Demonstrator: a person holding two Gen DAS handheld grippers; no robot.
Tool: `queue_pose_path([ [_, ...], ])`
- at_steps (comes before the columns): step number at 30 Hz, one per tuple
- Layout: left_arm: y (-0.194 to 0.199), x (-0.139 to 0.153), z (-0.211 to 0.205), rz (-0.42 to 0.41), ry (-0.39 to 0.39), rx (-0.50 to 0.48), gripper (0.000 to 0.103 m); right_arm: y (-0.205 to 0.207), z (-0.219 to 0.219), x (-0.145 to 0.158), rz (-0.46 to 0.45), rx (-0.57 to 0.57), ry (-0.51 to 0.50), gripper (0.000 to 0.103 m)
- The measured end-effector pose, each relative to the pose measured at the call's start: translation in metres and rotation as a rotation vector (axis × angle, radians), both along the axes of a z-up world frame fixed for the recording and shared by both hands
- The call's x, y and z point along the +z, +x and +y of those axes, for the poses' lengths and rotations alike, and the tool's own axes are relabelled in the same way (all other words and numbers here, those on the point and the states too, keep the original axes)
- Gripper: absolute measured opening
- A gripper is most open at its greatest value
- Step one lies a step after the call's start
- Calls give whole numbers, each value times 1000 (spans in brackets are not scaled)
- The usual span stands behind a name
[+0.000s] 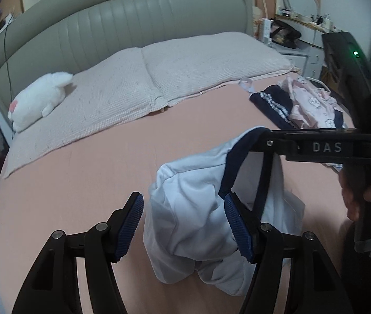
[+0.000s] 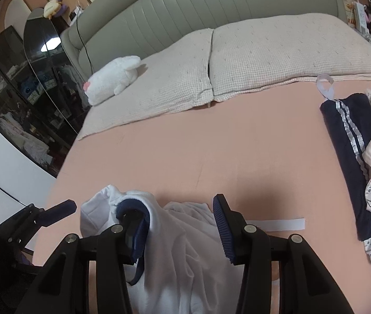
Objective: Fold clothes
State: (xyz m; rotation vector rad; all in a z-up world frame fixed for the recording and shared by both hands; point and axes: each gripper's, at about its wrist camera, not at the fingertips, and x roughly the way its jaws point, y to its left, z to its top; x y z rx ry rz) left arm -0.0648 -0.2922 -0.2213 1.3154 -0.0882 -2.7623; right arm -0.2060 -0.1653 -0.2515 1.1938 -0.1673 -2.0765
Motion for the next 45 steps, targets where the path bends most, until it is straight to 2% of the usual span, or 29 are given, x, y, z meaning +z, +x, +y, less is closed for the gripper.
queue_pose_path([
  [1,-1,2,2,9,0,-8,62,1,0,2,6,5,-16,46],
  [2,-2,3,4,18,1,-16,62,2,0,4,12,14,-27,40],
  [3,-3,5,6,27,2,-24,62,4,-2,6,16,29,-25,25],
  [5,-8,6,14,47,6,-34,63,7,-6,9,27,43,17,8],
  [6,-10,7,17,57,9,-40,63,8,-7,11,30,52,20,6],
  [9,-13,8,27,83,31,-86,63,13,-8,17,35,80,8,6],
  [11,-14,3,34,80,14,-119,63,14,-7,20,26,95,-7,6],
  [15,-15,-5,44,119,-120,-111,63,17,-6,31,46,114,-11,6],
  [17,-16,-5,43,156,-164,-74,63,20,-5,37,58,125,-5,6],
  [19,-17,0,38,192,-152,-33,63,23,-4,42,56,130,-20,6],
  [21,-21,3,35,197,-105,-32,63,25,-4,44,46,140,-32,6],
  [27,-26,1,44,217,-164,-26,62,33,-4,50,58,153,-37,6],
  [28,-25,2,40,222,-136,-22,62,34,-3,51,64,150,-31,6],
  [30,-22,4,34,216,-106,-20,42,34,3,52,77,139,-11,6],
  [34,-19,6,27,202,-54,-63,30,29,15,49,33,126,-37,6],
  [36,-17,7,30,197,-44,-90,25,31,16,48,47,127,-13,6],
  [40,-17,10,34,186,32,-114,15,35,18,45,39,131,-3,6],
  [43,-17,15,21,195,239,-102,13,39,20,42,21,126,19,6],
  [44,-16,17,17,197,308,-97,13,40,22,40,8,119,19,9],
  [45,-14,20,11,209,409,-92,13,41,26,38,-8,112,16,16],
])
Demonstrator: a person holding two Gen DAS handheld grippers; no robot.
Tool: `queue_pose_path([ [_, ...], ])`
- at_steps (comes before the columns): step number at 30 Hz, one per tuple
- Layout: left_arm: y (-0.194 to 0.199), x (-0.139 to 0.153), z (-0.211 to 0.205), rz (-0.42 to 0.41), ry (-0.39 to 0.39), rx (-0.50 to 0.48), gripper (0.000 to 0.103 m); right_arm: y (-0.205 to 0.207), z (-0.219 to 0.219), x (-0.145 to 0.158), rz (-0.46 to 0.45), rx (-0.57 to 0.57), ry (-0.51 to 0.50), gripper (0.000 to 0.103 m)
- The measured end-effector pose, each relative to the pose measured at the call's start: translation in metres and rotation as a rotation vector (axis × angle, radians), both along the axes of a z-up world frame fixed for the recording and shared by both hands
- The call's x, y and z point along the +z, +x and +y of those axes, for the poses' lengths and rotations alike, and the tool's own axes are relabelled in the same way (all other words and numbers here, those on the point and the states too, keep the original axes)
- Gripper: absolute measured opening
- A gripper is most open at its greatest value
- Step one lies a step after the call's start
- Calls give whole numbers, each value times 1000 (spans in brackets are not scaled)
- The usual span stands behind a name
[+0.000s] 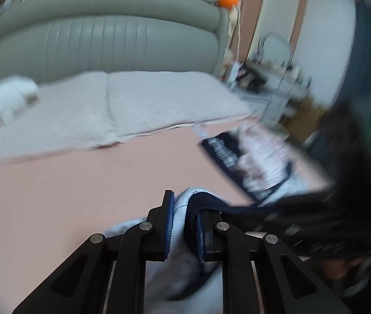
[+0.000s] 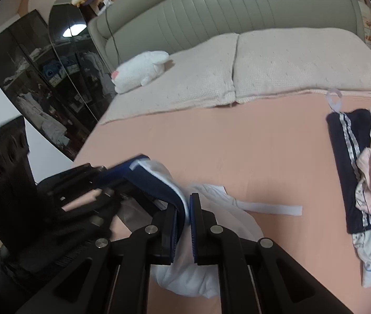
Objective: Fold clothes
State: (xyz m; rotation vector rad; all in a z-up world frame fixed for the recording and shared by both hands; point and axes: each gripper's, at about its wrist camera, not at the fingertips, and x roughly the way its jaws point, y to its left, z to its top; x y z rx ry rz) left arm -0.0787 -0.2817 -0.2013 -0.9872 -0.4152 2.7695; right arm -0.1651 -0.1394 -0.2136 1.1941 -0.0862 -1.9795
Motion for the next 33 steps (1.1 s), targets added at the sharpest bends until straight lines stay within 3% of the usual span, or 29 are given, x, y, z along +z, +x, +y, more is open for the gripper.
queue_pose_path([
  [1,3,2,-4,7,65,8,13,1,5,-2,-18,-11,-19,23],
  [3,4,5,-6,5,104,12,13,5,18,-7,-45,-58,-26,61],
  [4,4,6,-6,2,104,14,13,9,23,-10,-52,-87,-15,64],
  [7,1,10,0,-4,63,16,13,20,37,-17,-77,-145,-12,64],
  [12,3,25,-2,5,135,51,13,46,39,-18,-86,-226,-31,64],
  [17,12,53,0,47,82,50,13,64,29,-1,-71,-262,-106,64],
  [22,21,75,-5,76,94,72,13,79,8,11,-43,-218,-89,64],
  [27,33,109,-8,125,100,87,13,88,-5,22,-94,-161,-98,64],
  [33,42,148,-2,180,54,73,13,113,-3,62,-49,-88,-217,64],
])
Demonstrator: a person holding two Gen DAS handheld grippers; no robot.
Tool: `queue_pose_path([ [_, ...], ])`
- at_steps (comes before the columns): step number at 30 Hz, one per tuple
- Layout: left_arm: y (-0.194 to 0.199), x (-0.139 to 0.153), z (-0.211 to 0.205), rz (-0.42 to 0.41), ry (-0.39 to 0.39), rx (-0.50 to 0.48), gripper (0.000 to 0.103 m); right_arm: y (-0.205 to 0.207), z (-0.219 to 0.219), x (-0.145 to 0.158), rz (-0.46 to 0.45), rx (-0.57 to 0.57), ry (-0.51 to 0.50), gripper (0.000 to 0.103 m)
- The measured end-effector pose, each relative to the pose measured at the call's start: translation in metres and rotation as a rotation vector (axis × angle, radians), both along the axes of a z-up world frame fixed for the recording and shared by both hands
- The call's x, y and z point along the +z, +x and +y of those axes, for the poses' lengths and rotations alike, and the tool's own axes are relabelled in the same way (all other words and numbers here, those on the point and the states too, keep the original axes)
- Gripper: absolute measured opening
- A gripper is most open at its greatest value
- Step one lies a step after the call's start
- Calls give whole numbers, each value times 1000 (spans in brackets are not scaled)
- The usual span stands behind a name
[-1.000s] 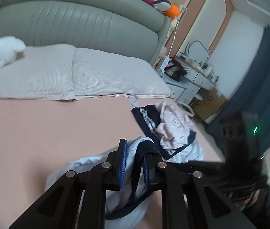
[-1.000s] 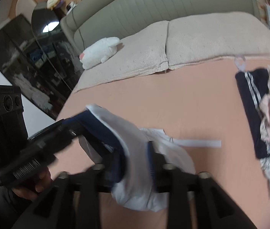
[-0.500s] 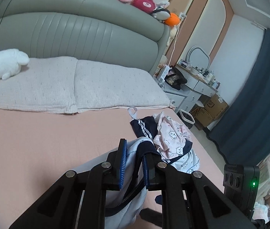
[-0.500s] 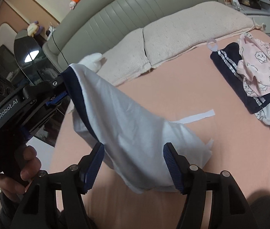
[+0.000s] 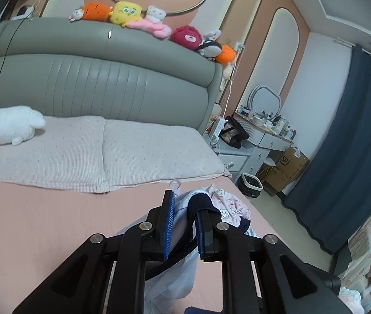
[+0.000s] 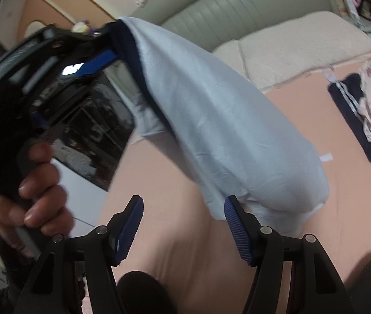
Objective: Fold clothes
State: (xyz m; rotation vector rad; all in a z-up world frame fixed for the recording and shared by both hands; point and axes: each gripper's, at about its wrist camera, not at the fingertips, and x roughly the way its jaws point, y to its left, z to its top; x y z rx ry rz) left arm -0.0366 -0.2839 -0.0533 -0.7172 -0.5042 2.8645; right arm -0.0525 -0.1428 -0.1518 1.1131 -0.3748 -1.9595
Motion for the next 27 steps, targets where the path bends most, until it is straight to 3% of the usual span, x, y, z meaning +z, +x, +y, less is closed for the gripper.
queue_pose_path([
  [6,11,23,6,28,-28,1,13,-11,-21,9,23,21,-3,64],
  [11,25,37,6,37,-86,40,13,-27,-29,9,49,-41,65,64],
  [14,28,39,2,22,-101,55,13,-34,-23,15,113,-106,146,64],
  [21,34,26,-6,-29,-95,72,13,-55,-3,19,116,-144,170,64],
  [27,22,0,3,-131,-113,62,13,-54,8,2,104,-161,284,64],
])
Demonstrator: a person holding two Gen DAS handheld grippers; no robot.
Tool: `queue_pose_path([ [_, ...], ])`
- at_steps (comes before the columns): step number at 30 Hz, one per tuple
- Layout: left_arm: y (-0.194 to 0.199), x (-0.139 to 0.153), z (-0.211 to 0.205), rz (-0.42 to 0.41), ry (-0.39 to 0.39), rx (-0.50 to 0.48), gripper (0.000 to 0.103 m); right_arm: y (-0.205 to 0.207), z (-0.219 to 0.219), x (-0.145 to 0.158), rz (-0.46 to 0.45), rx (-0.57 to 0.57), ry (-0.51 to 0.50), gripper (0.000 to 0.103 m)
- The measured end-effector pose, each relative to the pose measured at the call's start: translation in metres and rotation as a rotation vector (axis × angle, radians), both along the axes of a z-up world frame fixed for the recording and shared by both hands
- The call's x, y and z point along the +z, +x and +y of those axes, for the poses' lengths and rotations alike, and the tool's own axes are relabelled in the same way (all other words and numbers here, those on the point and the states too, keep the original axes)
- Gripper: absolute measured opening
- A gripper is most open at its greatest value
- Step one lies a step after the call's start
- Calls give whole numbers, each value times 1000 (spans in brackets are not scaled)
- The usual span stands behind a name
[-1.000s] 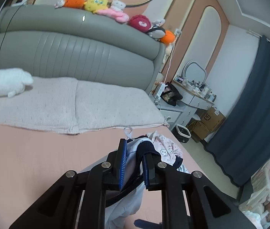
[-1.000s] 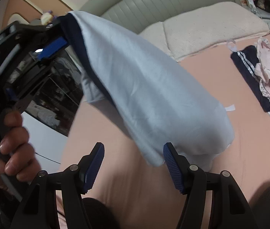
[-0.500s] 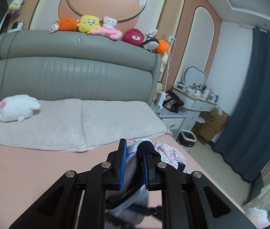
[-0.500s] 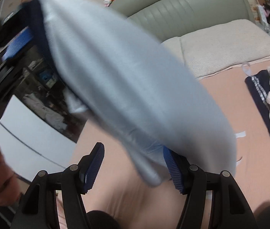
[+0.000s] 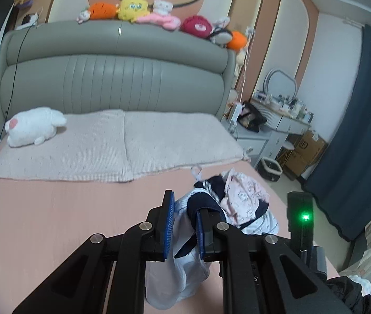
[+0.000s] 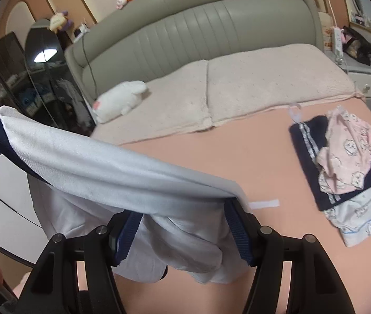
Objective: Fold clothes
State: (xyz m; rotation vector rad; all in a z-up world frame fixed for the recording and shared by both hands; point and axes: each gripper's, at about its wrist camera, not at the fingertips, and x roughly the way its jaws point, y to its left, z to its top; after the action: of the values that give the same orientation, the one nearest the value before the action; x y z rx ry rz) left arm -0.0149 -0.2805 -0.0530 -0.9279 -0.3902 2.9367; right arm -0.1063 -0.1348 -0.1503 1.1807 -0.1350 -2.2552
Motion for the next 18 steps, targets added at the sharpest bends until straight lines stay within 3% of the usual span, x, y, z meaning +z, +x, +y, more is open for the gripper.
queue_pose_path([
  [3,-5,-12,4,-51,13,-15,13,4,11,-12,-22,-31,21,64],
  [7,-11,-21,11,-85,5,-36,13,23,25,-17,-60,-38,-23,62],
  [8,-13,-23,13,-95,1,-39,13,31,29,-14,-48,-32,-45,43],
  [9,-14,-24,13,-100,0,-40,13,38,31,-10,-37,-16,-60,11],
  [10,-15,-25,14,-106,-1,-41,13,45,33,-6,-29,-8,-69,3],
  [14,-15,-25,13,-105,22,-46,13,66,29,-5,-40,41,-108,3],
  [18,-15,-20,16,-101,14,-48,13,74,8,-26,-48,66,-45,4],
])
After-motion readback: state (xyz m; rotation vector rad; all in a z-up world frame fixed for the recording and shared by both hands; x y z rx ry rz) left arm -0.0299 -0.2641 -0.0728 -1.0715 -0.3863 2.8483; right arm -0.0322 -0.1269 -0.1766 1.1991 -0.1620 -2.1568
